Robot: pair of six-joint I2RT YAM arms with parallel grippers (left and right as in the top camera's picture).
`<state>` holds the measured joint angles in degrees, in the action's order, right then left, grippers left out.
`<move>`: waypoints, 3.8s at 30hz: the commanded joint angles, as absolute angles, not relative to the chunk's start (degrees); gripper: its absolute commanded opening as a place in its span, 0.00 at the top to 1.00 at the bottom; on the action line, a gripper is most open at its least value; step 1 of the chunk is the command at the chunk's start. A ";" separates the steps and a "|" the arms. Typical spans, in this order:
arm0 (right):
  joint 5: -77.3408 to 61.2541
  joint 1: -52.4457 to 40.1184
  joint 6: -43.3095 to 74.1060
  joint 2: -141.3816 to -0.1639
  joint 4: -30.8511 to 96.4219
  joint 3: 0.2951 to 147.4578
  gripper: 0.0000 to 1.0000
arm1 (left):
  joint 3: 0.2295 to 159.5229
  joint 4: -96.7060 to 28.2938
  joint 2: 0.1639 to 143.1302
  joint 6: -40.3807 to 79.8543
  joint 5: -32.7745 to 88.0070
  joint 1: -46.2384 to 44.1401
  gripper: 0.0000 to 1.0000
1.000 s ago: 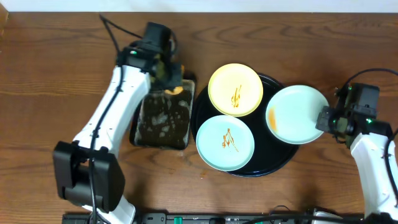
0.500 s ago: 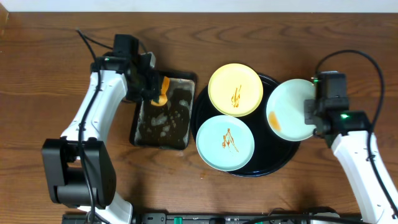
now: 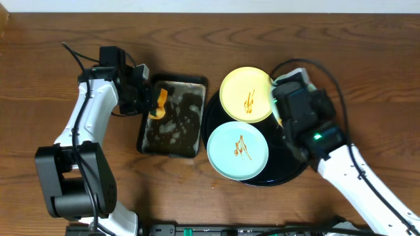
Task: Clean dirty plates on tray and stack at the side
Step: 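Return sponge to the soapy tray with the left gripper, then lift the cleaned green plate and set it on the table right, then move right gripper to grip the rim of the left green plate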
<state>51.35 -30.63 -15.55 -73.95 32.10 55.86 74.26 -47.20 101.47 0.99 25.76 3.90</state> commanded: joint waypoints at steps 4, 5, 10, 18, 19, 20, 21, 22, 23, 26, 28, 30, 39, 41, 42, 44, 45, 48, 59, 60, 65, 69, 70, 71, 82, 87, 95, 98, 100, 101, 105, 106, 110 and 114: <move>65.12 -33.82 -18.06 -73.12 31.22 57.34 0.99 | 73.63 -47.22 100.62 -0.47 27.90 3.79 0.93; 65.12 -33.85 -18.04 -73.12 31.14 57.34 0.99 | 73.45 -47.24 100.62 -0.45 27.90 3.79 0.93; 62.70 -33.19 -15.05 -73.12 29.34 57.32 0.99 | 72.18 -47.27 100.64 -1.08 27.88 3.79 0.93; 45.23 -23.62 1.13 -73.12 31.38 57.32 0.99 | 72.07 -47.51 100.64 -1.04 27.90 3.79 0.92; 43.51 -22.04 2.44 -73.12 31.62 57.32 0.99 | 72.07 -47.53 100.64 -1.02 27.90 3.79 0.93; 41.36 -19.59 4.23 -73.12 31.97 57.32 0.99 | 72.07 -47.55 100.64 -0.93 27.92 3.79 0.93; 39.88 -17.45 5.58 -73.12 32.14 57.32 0.99 | 72.07 -47.53 100.64 -0.64 27.94 3.79 0.93; 38.28 -15.22 6.70 -73.12 32.23 57.32 0.99 | 72.07 -47.51 100.64 -0.10 27.94 3.79 0.93; 36.25 -12.88 7.75 -73.12 32.27 57.34 0.99 | 72.07 -47.48 100.64 0.30 27.92 3.79 0.93; 30.39 -5.23 11.33 -73.12 32.58 57.32 0.99 | 72.07 -47.24 100.64 1.76 27.88 3.70 0.93; 25.63 0.30 14.09 -73.21 32.99 57.32 0.99 | 72.07 -47.18 100.64 1.78 27.42 3.18 0.93; 20.99 4.89 15.94 -73.63 33.17 57.32 0.99 | 72.07 -47.00 100.64 1.78 25.69 2.28 0.93; 5.65 22.22 16.29 -81.73 33.04 57.32 0.99 | 72.07 -47.03 100.64 1.80 17.21 -3.97 0.92; 5.69 24.49 16.27 -84.38 32.73 57.32 0.99 | 72.07 -47.07 100.64 1.87 15.64 -4.73 0.92; 5.63 25.58 16.29 -85.76 32.34 57.32 0.99 | 72.07 -47.07 100.64 2.26 14.87 -4.99 0.93; 4.49 27.83 16.25 -88.75 30.96 57.32 0.99 | 72.07 -47.07 100.64 2.48 14.26 -5.34 0.93; 3.95 28.42 16.27 -89.56 30.55 57.32 0.99 | 72.07 -47.09 100.64 2.52 14.26 -5.41 0.93; 1.04 31.31 16.27 -93.17 29.08 57.32 0.99 | 72.07 -47.09 100.64 2.68 14.26 -5.45 0.92; -9.17 34.02 13.63 -94.45 24.34 57.32 0.48 | 72.07 -47.09 100.64 2.66 14.26 -5.45 0.93; -13.04 33.80 13.65 -93.73 23.94 57.32 0.39 | 72.07 -47.11 100.64 2.66 14.26 -5.45 0.93; -14.87 30.74 12.71 -90.00 27.11 57.32 0.02 | 72.07 -47.11 100.64 2.66 14.26 -5.45 0.93; -17.30 26.26 11.53 -86.72 31.92 57.32 0.01 | 72.07 -47.09 100.64 2.66 14.26 -5.45 0.93; -19.99 24.91 11.53 -86.04 33.19 57.32 0.01 | 72.07 -47.09 100.64 2.66 14.26 -5.45 0.93; -21.80 24.12 11.51 -85.84 33.80 57.32 0.01 | 72.07 -47.09 100.64 2.66 14.26 -5.45 0.93; -28.38 8.51 7.01 -85.89 45.41 56.29 0.29 | 72.07 -47.05 100.64 2.68 14.28 -5.45 0.93; -26.37 -3.18 7.49 -86.43 42.89 49.65 0.36 | 72.07 -47.05 100.64 3.31 14.28 -5.45 0.93; -26.35 -12.34 15.03 -87.70 31.64 41.71 0.44 | 72.07 -47.05 100.64 3.29 14.28 -5.45 0.92; -24.47 -15.03 17.58 -87.72 29.02 40.01 0.54 | 72.07 -47.05 100.64 3.31 14.28 -5.45 0.93; -21.19 -16.36 20.43 -87.72 28.93 39.46 0.58 | 72.07 -47.05 100.64 3.31 14.28 -5.45 0.92; -20.47 -16.93 21.17 -87.72 28.93 39.20 0.60 | 72.07 -47.05 100.64 3.29 14.28 -5.45 0.93; -20.32 -18.31 21.87 -87.72 28.84 38.37 0.71 | 72.07 -47.07 100.64 3.31 14.28 -5.45 0.93; -20.08 -18.44 21.89 -87.72 28.84 38.35 0.76 | 72.07 -47.07 100.64 3.31 14.28 -5.45 0.93; -17.12 -18.41 24.10 -87.72 28.71 38.35 0.87 | 72.07 -47.05 100.60 3.33 14.33 -5.45 0.93; -14.76 -18.41 24.67 -87.72 28.51 38.37 0.95 | 72.38 -47.18 99.29 4.21 16.27 -5.50 0.93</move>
<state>-17.80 -18.13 23.38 -87.50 28.71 38.72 72.34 -46.92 101.43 3.22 14.87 -5.32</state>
